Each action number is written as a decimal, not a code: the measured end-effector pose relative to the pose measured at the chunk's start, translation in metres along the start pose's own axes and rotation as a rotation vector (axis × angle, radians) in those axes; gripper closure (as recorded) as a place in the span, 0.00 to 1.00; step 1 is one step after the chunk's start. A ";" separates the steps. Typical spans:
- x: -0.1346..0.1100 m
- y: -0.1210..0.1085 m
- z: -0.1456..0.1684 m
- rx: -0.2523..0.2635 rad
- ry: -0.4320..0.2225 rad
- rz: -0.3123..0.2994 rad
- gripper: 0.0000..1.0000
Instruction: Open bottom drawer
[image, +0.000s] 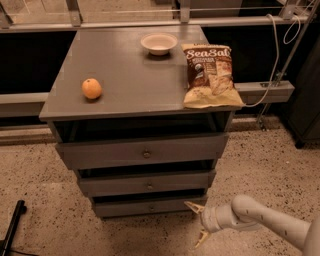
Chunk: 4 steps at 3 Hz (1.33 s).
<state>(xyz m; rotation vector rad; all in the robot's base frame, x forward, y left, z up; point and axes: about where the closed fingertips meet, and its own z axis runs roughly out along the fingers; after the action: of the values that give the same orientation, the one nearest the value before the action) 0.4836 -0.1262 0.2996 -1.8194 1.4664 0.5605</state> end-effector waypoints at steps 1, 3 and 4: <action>0.046 -0.010 0.025 0.027 -0.029 -0.003 0.00; 0.052 -0.055 0.078 0.042 0.090 -0.065 0.00; 0.064 -0.073 0.098 0.060 0.135 -0.059 0.00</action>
Offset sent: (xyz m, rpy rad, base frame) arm 0.0662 0.0234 -0.0771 -0.0576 -0.0953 -0.0086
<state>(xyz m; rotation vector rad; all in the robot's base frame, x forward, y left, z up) 0.5802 -0.0867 0.2092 -1.8773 1.4959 0.3664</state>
